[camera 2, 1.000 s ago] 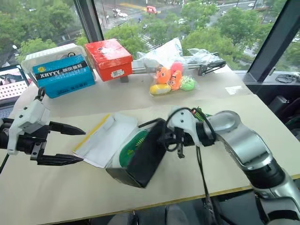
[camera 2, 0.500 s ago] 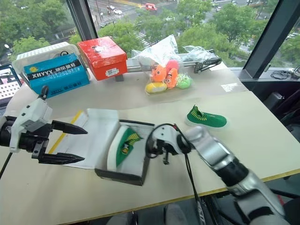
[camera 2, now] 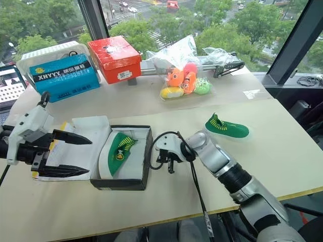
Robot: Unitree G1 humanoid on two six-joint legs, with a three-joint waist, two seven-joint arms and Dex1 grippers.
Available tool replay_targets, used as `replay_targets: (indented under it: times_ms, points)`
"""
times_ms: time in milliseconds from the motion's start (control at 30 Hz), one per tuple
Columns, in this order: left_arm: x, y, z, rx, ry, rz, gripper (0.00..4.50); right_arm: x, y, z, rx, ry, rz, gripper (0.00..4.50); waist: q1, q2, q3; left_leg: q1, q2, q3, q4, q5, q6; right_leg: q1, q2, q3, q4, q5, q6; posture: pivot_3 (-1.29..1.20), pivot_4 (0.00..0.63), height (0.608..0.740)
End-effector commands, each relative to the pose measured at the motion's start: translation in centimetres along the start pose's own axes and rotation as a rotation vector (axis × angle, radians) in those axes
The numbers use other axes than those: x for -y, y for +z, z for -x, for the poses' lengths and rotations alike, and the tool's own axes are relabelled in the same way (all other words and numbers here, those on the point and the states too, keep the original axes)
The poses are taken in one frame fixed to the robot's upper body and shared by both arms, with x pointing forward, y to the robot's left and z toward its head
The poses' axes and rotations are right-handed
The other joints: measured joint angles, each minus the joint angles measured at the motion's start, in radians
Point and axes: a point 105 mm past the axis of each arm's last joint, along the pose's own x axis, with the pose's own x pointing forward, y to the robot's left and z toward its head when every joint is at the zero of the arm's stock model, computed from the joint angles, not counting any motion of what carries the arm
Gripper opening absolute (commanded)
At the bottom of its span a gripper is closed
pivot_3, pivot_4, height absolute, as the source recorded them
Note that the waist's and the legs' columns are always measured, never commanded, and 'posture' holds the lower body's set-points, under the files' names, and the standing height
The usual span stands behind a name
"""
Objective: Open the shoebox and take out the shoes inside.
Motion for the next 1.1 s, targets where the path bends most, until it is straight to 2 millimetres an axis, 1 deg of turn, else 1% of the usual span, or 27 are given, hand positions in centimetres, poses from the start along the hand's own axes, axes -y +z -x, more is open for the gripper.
replay_targets:
  times_ms: [33, 100, 167, 233, 333, 367, 433, 467, 500, 567, 633, 700, 800, 867, 900, 933, 1000, 1100]
  points:
    - [0.0, 0.7, 0.7, -0.01, 0.037, -0.041, 4.5, 1.9, 1.3, 3.8, 0.017, -0.09, 0.068, 0.07, 0.002, 0.0, 0.0, 0.0, 0.0, 0.0, 0.0, 0.0, 0.0, 0.0, 0.0, 0.0, 0.0, 0.0, 0.0, 0.0, 0.15, 0.74]
    - [-0.1, 0.7, 0.7, -0.011, 0.04, -0.042, 4.5, 2.6, 1.8, 5.4, 0.02, -0.121, 0.085, 0.07, 0.003, 0.0, 0.0, 0.0, 0.0, 0.0, 0.0, 0.0, 0.0, 0.0, 0.0, 0.0, 0.0, 0.0, 0.0, 0.0, 0.15, 0.74]
    - [-0.1, 0.7, 0.8, -0.012, 0.047, -0.042, 4.5, 3.6, 4.1, 6.7, 0.094, -0.165, 0.094, 0.07, 0.0, 0.0, 0.0, 0.0, 0.0, 0.0, 0.0, 0.0, 0.001, 0.0, 0.0, 0.0, -0.001, 0.0, 0.0, 0.0, 0.15, 0.74]
    - [-0.5, 0.7, 1.0, -0.01, 0.077, -0.048, 4.5, 4.2, 6.9, 7.4, 0.182, -0.185, 0.104, 0.07, -0.009, 0.0, 0.0, 0.0, 0.001, 0.001, 0.0, -0.001, 0.0, 0.0, 0.001, 0.0, 0.0, 0.001, -0.001, 0.0, 0.15, 0.74]
    - [-1.1, 0.5, 1.6, -0.016, 0.121, -0.039, 4.5, 3.9, 10.2, 6.9, 0.27, -0.135, 0.207, 0.07, -0.016, 0.0, 0.0, 0.001, 0.003, 0.001, -0.001, -0.001, 0.0, 0.0, 0.002, 0.0, 0.0, 0.001, -0.001, 0.0, 0.15, 0.74]
    - [-1.3, 0.3, 1.9, -0.025, 0.138, -0.035, 4.5, 3.7, 11.3, 6.4, 0.295, -0.116, 0.255, 0.07, -0.018, 0.0, 0.0, 0.002, 0.003, 0.001, -0.001, -0.001, 0.0, 0.0, 0.002, 0.0, 0.0, 0.001, -0.001, 0.0, 0.15, 0.74]
    - [-1.7, -0.2, 2.5, -0.038, 0.177, -0.018, 4.5, 3.4, 12.6, 5.3, 0.317, -0.083, 0.337, 0.07, -0.019, 0.0, 0.0, 0.001, 0.003, 0.001, 0.0, -0.001, 0.0, 0.0, 0.002, 0.0, 0.0, 0.001, -0.001, 0.0, 0.15, 0.74]
    - [-1.8, -0.6, 2.9, -0.038, 0.196, -0.001, 4.5, 3.0, 13.2, 4.4, 0.321, -0.049, 0.372, 0.32, -0.021, 0.0, 0.0, 0.002, 0.002, 0.001, 0.0, -0.001, 0.0, 0.0, 0.001, 0.0, 0.0, 0.001, -0.001, 0.0, 0.15, 0.74]
    - [-1.8, -0.9, 3.3, -0.039, 0.209, 0.014, 4.5, 2.6, 13.7, 3.6, 0.328, -0.011, 0.393, 0.47, -0.021, 0.0, 0.0, 0.001, 0.002, 0.001, 0.0, -0.001, 0.0, 0.0, 0.001, 0.0, 0.0, 0.001, -0.001, 0.0, 0.15, 0.74]
    - [-1.7, -1.5, 3.8, -0.052, 0.23, 0.03, 4.5, 2.3, 14.3, 2.2, 0.322, 0.04, 0.438, 1.03, -0.023, 0.0, 0.0, 0.001, 0.002, 0.001, 0.0, -0.001, 0.0, -0.001, 0.001, 0.0, 0.0, 0.001, -0.001, 0.0, 0.15, 0.74]
    - [-1.6, -1.8, 4.4, -0.047, 0.258, 0.043, 4.5, 2.2, 14.3, 0.7, 0.295, 0.072, 0.495, 1.75, -0.023, 0.0, 0.0, 0.0, 0.002, 0.001, 0.0, -0.001, 0.0, -0.003, 0.001, 0.0, 0.0, 0.001, -0.001, 0.0, 0.15, 0.74]
    - [-1.3, -2.1, 5.1, -0.051, 0.3, 0.057, 4.5, 2.0, 14.4, -0.8, 0.268, 0.112, 0.558, 2.39, -0.019, 0.0, 0.0, -0.001, 0.002, 0.001, 0.0, -0.001, -0.001, -0.004, 0.001, 0.0, 0.0, 0.001, -0.001, 0.0, 0.15, 0.74]
    - [-0.4, -2.3, 5.5, -0.055, 0.32, 0.074, 4.5, 2.0, 14.7, -1.7, 0.256, 0.143, 0.618, 3.31, -0.022, 0.0, 0.0, -0.002, 0.002, 0.001, 0.0, -0.001, -0.001, -0.005, 0.001, -0.001, 0.0, 0.001, -0.002, 0.0, 0.15, 0.74]
    - [0.2, -2.4, 5.7, -0.056, 0.335, 0.085, 4.5, 2.2, 15.1, -2.2, 0.254, 0.138, 0.656, 4.1, -0.022, 0.0, 0.0, -0.002, 0.002, 0.001, 0.0, -0.001, -0.002, -0.006, 0.001, -0.001, 0.001, 0.001, -0.002, 0.0, 0.15, 0.74]
    - [0.4, -2.5, 5.7, -0.057, 0.34, 0.088, 4.5, 2.3, 15.1, -2.4, 0.254, 0.136, 0.668, 4.35, -0.023, 0.0, 0.0, -0.002, 0.002, 0.001, 0.0, -0.001, -0.002, -0.007, 0.001, -0.001, 0.001, 0.002, -0.002, 0.0, 0.15, 0.74]
    - [0.6, -2.5, 5.8, -0.058, 0.346, 0.091, 4.5, 2.4, 15.3, -2.6, 0.254, 0.13, 0.687, 4.45, -0.022, 0.0, 0.0, -0.003, 0.002, 0.001, 0.0, -0.001, -0.002, -0.008, 0.001, 0.0, 0.001, 0.002, -0.002, 0.0, 0.15, 0.74]
    - [0.9, -2.6, 5.8, -0.057, 0.356, 0.097, 4.5, 2.6, 15.4, -3.0, 0.253, 0.127, 0.71, 4.45, -0.023, 0.0, 0.0, -0.003, 0.002, 0.001, 0.0, -0.001, -0.003, -0.009, 0.001, 0.0, 0.002, 0.002, -0.003, 0.0, 0.15, 0.74]
    - [1.5, -2.7, 5.8, -0.057, 0.369, 0.106, 4.5, 3.1, 14.8, -3.7, 0.216, 0.149, 0.714, 4.45, -0.024, 0.0, 0.0, -0.003, 0.002, 0.001, 0.0, -0.001, -0.004, -0.011, 0.001, -0.001, 0.005, 0.002, -0.003, 0.0, 0.15, 0.74]
